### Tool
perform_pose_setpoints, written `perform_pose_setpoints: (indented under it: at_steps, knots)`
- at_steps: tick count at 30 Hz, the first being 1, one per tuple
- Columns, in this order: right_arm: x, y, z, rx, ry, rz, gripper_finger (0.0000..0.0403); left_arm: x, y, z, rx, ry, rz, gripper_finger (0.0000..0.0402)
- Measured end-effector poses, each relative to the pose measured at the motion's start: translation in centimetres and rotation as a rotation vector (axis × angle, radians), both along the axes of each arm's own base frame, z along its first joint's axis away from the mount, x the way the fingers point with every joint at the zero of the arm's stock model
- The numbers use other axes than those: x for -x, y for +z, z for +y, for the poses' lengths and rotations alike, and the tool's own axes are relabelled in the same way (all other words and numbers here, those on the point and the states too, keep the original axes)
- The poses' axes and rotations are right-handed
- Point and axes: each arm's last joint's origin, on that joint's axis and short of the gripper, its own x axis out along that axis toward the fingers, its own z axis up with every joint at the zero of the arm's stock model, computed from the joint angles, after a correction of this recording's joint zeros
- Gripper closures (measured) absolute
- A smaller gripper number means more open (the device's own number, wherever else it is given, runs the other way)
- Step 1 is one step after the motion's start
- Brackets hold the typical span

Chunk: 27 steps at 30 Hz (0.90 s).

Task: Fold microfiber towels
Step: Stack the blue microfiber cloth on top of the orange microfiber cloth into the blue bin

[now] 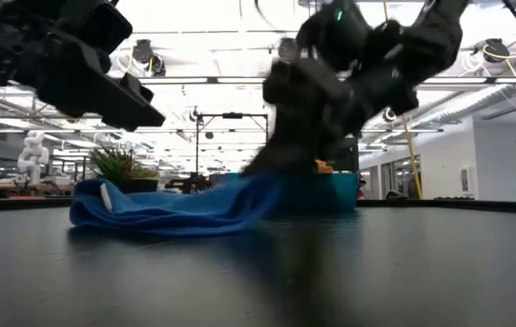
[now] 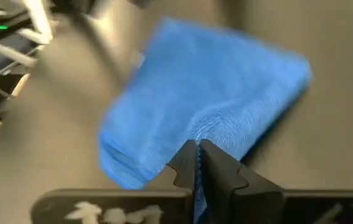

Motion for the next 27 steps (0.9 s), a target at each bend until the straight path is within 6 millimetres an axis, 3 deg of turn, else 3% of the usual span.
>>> perform_pose_setpoints:
  at_steps: [8,14,22,27]
  knots:
    - [0.6,4.4,2.8,0.126,0.133,-0.214,0.0401,-0.9,1.6,1.2,0.052,0.029,-0.164,0.0242]
    - [1.4,6.4,4.0,0.188,0.170,-0.271,0.0402,-2.2,2.4,3.3,0.069,0.022,-0.154,0.0230]
    - [1.7,6.4,4.1,0.194,0.179,-0.242,0.0402,-4.2,4.8,4.8,0.030,-0.062,-0.099,0.0155]
    - [1.7,6.4,4.1,0.199,0.186,-0.238,0.0403,-5.6,4.0,5.7,0.067,-0.134,0.026,0.0129]
